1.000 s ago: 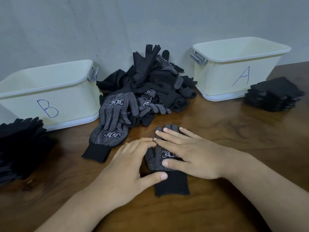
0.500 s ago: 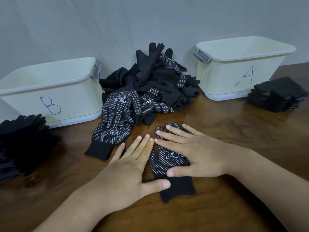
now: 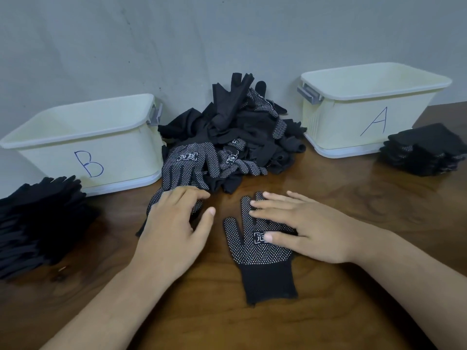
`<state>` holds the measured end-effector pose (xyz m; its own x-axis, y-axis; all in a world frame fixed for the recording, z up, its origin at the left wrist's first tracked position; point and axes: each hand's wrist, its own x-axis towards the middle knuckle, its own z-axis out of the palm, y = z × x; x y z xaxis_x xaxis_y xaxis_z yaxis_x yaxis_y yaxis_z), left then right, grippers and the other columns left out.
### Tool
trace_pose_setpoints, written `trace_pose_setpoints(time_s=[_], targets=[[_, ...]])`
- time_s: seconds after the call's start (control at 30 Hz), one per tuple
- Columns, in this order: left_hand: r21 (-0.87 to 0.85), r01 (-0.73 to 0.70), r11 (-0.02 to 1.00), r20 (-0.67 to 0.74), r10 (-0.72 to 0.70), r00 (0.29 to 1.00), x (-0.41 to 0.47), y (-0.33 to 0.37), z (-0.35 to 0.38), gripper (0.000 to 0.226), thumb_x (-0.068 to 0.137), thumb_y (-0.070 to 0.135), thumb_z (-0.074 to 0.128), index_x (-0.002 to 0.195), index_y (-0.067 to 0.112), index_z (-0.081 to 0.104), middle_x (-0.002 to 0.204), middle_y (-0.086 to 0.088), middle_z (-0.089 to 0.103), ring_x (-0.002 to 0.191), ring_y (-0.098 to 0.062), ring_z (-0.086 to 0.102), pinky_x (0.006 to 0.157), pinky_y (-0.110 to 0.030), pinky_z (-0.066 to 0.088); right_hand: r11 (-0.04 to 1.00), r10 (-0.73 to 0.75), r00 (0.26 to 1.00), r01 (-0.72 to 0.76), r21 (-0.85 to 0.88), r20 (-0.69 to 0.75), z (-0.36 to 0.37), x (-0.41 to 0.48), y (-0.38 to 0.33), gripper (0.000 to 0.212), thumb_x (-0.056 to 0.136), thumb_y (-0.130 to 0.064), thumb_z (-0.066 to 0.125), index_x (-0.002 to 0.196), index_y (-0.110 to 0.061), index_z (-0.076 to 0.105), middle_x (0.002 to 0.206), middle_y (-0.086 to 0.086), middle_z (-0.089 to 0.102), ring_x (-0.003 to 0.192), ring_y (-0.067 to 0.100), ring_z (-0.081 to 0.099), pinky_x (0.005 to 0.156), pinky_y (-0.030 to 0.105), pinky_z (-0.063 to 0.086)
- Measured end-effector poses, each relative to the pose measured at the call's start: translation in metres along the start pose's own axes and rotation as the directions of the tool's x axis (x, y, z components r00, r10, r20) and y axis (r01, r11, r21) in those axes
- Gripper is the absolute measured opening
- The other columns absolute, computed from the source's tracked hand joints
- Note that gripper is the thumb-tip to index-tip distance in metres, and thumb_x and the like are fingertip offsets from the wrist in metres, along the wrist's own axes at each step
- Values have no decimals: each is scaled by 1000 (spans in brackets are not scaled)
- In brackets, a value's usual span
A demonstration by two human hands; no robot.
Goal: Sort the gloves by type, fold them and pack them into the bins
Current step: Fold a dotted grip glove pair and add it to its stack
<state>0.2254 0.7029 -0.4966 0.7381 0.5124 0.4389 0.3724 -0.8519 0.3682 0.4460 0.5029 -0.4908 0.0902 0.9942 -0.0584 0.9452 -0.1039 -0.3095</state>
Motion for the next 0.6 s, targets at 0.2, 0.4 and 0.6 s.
trace_pose_setpoints(time_s=[0.2,0.4,0.6], targets=[[27,73,997,-25,-72,997,4,-4,2,26,97,41,56,120,34,65,128,18,61,124,-15,52,105,-41,42,1000,-18,999,18,-17,30,0,0,-1,65,104,-72,35,165,-51,22,169,-40,3,153,-17,-14,134,36,-3],[-22,271,962,-66,-272,960,13,-32,-18,30,98,29,63,128,30,60,128,5,63,121,-25,55,104,-53,48,1000,-12,1000,12,13,1,-1,0,-1,61,105,-69,35,163,-53,25,168,-41,7,154,-17,-11,133,33,-1],[-128,475,871,73,-469,880,20,-52,-27,33,97,16,49,127,26,55,124,7,68,124,-21,62,108,-44,48,998,12,998,-8,59,-62,2,-1,1,55,107,-65,35,161,-53,32,167,-42,13,156,-15,-6,134,38,6]])
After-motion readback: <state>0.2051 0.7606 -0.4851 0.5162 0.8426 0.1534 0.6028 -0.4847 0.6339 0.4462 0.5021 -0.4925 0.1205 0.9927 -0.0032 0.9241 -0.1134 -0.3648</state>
